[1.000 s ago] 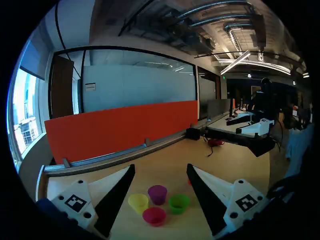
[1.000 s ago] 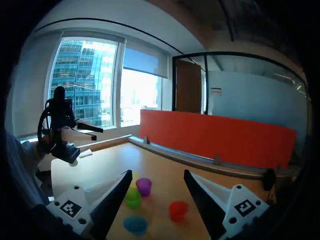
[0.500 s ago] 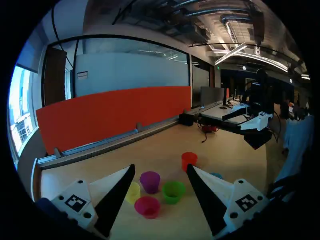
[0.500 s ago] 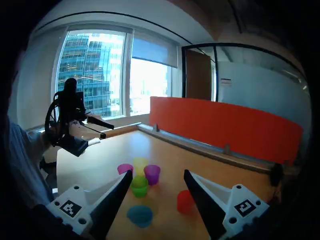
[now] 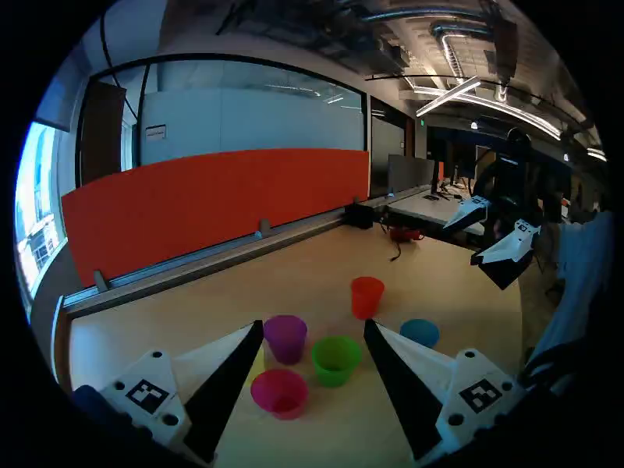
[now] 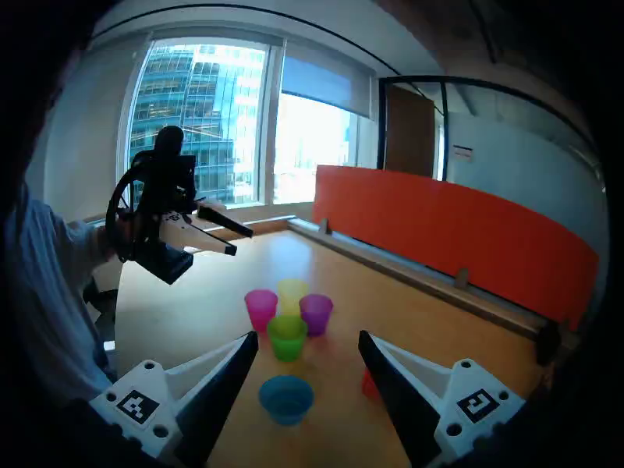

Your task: Pour water

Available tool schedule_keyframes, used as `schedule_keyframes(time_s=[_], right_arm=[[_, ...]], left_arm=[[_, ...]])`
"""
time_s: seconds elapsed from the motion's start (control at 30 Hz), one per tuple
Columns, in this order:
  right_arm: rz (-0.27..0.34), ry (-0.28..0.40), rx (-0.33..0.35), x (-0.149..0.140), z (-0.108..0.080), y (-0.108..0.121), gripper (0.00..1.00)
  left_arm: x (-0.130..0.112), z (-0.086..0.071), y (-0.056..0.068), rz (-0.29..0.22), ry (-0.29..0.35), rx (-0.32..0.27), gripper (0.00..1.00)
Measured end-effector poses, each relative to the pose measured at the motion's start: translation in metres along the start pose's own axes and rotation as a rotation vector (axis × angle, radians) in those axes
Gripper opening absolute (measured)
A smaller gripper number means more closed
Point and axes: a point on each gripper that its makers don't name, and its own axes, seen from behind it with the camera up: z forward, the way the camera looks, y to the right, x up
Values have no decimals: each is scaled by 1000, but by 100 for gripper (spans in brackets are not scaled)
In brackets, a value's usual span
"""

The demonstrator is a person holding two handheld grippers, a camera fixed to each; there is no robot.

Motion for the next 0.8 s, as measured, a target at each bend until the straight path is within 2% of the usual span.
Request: schedule_keyframes(time_s=[0.47, 0.8], right_arm=[[-8, -82, 46, -48, 14, -15, 100], [-27, -147, 62, -80, 22, -21, 100]], left_arm=[[-40, 20, 16, 20, -65, -36, 96], [-62, 28, 30, 46, -109, -78, 96]])
